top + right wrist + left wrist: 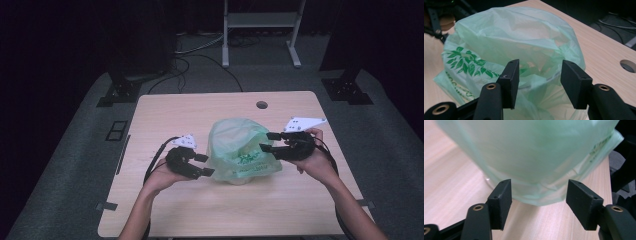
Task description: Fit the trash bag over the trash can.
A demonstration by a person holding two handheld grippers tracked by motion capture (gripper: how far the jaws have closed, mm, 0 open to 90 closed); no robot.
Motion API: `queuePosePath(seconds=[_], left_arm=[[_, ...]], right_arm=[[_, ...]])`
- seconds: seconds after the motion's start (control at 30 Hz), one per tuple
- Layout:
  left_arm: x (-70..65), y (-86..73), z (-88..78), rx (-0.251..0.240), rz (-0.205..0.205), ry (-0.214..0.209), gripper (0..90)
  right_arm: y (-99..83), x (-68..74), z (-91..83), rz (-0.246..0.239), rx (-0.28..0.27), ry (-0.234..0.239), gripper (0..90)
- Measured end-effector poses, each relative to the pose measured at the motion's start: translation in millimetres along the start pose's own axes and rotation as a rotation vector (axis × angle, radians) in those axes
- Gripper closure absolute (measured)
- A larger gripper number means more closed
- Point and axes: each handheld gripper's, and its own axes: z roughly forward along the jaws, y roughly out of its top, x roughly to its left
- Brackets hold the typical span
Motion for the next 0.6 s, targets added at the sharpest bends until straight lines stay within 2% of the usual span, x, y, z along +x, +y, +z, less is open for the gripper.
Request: queuePosePath(seconds=[0.03,0.2,0.23,0.33,0.37,0.4,0.43,0.5,0.53,0.57,0.6], left_arm=[[1.2,2.2,-7.1,-0.026,-0.004,0.003,34.7],[2.2,9.8,-17.2,-0.062,0.004,0.022,34.1],[1.6,14.5,-19.9,-0.068,0.010,0.021,34.1],[1.9,18.8,-20.1,-0.067,0.017,0.023,34.1],[2.5,21.2,-19.1,-0.055,0.024,0.024,34.1],[3.1,22.8,-18.4,-0.047,0.035,0.032,34.1],[5.2,25.6,-16.5,-0.022,0.051,0.043,34.1],[6.8,26.6,-15.6,-0.010,0.055,0.051,34.1],[8.9,27.5,-14.7,-0.005,0.049,0.058,34.1],[14.2,28.9,-14.0,-0.009,0.032,0.055,34.3],[14.2,28.9,-14.0,-0.009,0.032,0.055,34.4]], right_arm=[[-1.0,-0.7,-3.1,-0.008,0.007,0.020,49.5],[-2.6,1.3,-8.3,-0.033,0.018,0.051,50.2],[-4.0,3.1,-11.2,-0.040,0.024,0.074,50.3],[-5.3,4.6,-14.4,-0.048,0.032,0.102,50.3],[-6.6,6.4,-18.4,-0.073,0.017,0.093,49.2],[-6.6,6.4,-18.4,-0.073,0.017,0.093,49.2],[-6.5,3.2,-25.6,-0.073,-0.014,0.103,48.8],[-6.4,0.6,-30.1,-0.073,-0.020,0.107,48.7],[-6.7,-2.7,-35.0,-0.069,-0.023,0.114,48.0],[-9.4,-10.3,-43.5,-0.062,-0.022,0.155,47.9],[-9.4,-10.3,-43.5,-0.062,-0.022,0.155,47.9]])
